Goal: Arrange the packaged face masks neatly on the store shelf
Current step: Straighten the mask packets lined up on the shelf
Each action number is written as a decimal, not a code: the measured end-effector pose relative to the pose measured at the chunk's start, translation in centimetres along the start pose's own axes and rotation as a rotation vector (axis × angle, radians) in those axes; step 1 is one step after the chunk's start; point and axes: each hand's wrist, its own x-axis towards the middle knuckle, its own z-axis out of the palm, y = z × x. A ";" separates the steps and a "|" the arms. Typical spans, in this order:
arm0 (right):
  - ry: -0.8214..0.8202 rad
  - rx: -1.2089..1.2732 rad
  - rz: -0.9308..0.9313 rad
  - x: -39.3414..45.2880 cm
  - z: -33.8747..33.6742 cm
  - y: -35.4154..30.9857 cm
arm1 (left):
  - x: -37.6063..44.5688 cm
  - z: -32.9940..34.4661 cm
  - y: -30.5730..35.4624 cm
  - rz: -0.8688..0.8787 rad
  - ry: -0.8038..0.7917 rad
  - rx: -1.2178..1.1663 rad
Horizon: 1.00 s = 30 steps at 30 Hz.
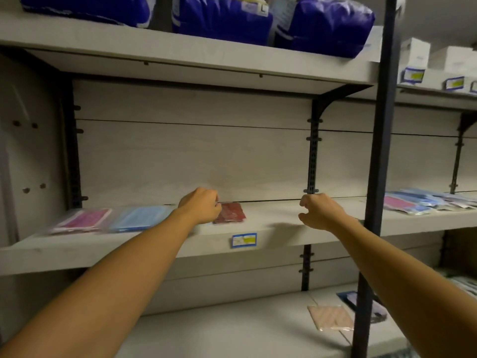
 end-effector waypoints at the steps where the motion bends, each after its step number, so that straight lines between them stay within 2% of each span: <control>1: 0.003 0.005 -0.018 -0.2 -0.1 1.2 | -0.3 0.2 1.5 -0.007 -0.006 0.010; 7: -0.022 0.007 -0.088 -1.8 -1.1 8.4 | -0.9 1.3 10.5 -0.028 -0.014 -0.011; 13: -0.014 0.033 -0.037 -2.7 -2.7 13.9 | -0.3 2.0 17.5 0.025 -0.048 -0.016; 30: -0.007 -0.050 0.063 -3.7 -2.4 21.6 | 2.9 4.8 23.7 0.147 -0.120 -0.010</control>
